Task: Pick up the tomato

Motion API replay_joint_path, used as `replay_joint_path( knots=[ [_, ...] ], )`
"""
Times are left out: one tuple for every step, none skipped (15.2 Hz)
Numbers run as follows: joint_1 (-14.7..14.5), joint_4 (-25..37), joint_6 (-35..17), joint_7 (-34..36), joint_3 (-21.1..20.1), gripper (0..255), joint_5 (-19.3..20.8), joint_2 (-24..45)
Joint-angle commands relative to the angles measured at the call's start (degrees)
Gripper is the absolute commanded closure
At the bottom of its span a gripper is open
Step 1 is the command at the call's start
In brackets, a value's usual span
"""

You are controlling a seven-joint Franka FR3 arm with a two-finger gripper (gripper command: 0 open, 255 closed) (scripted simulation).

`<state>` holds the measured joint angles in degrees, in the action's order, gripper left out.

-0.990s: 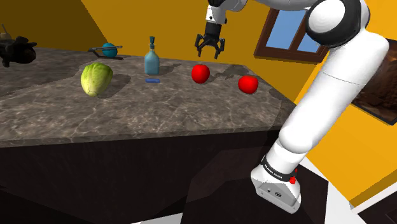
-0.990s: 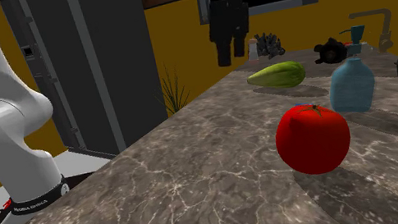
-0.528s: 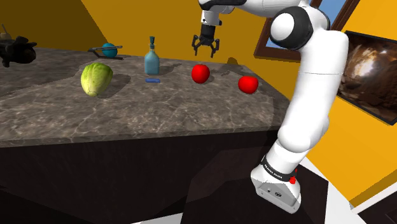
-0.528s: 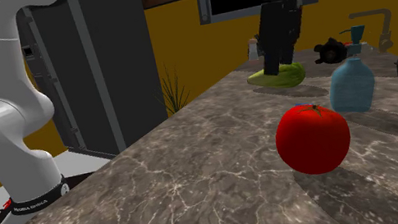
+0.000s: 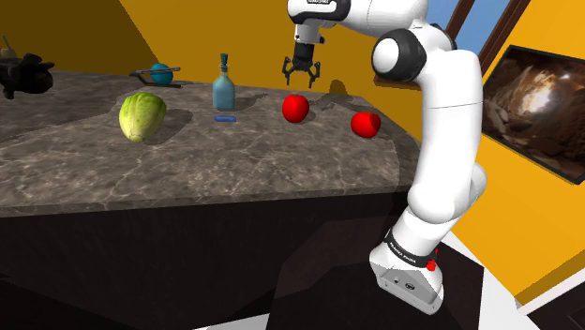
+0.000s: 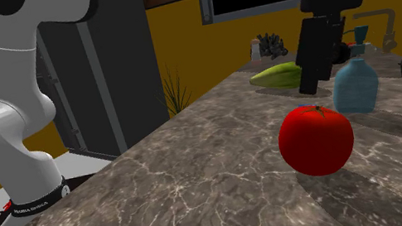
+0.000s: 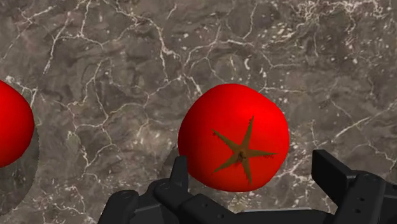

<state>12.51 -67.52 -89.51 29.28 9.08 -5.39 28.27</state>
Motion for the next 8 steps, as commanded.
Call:
replay_joint_path(
  knots=[
    [-0.2,-1.7,-1.6,0.1,0.0,0,0.0,-0.1],
    [-0.2,-2.6,-2.4,0.0,0.0,0,0.0,-0.2],
    [-0.3,-4.1,-3.7,0.0,0.0,0,0.0,-0.3],
    [-0.3,-4.1,-3.7,0.0,0.0,0,0.0,-0.4],
    [-0.3,-4.1,-3.7,0.0,0.0,0,0.0,-0.4],
    [-0.3,-4.2,-3.8,-0.1,0.0,255,0.0,-0.4],
    [-0.3,-4.2,-3.8,-0.1,0.0,255,0.0,-0.4],
    [-0.3,-4.3,-3.9,-0.1,0.0,255,0.0,-0.4]
  ],
)
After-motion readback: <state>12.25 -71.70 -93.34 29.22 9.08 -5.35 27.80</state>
